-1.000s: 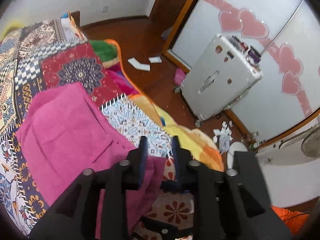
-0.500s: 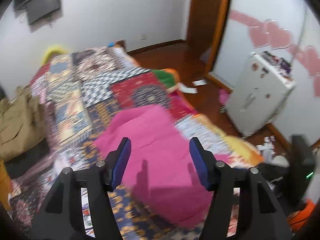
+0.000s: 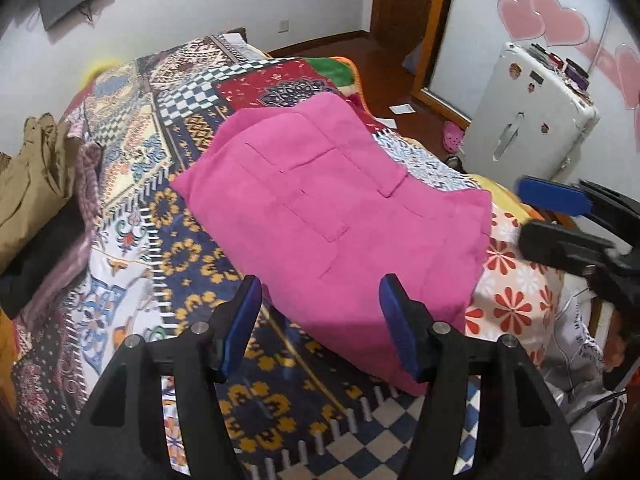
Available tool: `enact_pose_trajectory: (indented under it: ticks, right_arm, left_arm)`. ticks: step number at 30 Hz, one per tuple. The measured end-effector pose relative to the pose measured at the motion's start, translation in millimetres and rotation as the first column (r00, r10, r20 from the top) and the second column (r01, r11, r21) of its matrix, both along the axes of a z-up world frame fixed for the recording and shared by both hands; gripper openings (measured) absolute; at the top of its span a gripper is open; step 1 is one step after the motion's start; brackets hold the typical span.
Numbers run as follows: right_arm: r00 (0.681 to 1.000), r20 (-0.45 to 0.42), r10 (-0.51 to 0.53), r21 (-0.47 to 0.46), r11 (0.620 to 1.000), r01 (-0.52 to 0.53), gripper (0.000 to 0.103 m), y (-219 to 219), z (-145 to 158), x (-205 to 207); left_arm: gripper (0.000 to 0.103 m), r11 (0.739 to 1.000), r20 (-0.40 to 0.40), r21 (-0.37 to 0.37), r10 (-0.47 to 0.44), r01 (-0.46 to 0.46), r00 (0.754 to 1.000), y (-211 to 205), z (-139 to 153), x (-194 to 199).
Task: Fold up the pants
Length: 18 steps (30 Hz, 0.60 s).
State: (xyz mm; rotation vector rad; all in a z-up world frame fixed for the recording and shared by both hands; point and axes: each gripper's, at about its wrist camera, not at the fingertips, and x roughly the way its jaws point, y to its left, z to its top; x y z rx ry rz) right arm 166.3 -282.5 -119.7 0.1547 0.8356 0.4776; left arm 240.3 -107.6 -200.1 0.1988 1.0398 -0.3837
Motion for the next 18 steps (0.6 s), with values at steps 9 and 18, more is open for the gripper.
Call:
enact_pose_trajectory:
  ticks: [9, 18]
  right_arm:
    - [0.997, -0.077, -0.02, -0.091, 0.996, 0.013, 0.059, 14.6, -42.1, 5.2]
    - [0.99, -0.083, -0.118, -0.039, 0.993, 0.115, 0.08, -7.9, -17.0, -16.3]
  left_arm:
    - [0.065, 0.996, -0.097, -0.091, 0.005, -0.014, 0.995, 15.1, -3.5, 6.8]
    - [0.098, 0.998, 0.034, -0.061, -0.006, 0.008, 0.999, 58.2, 35.7, 73.6]
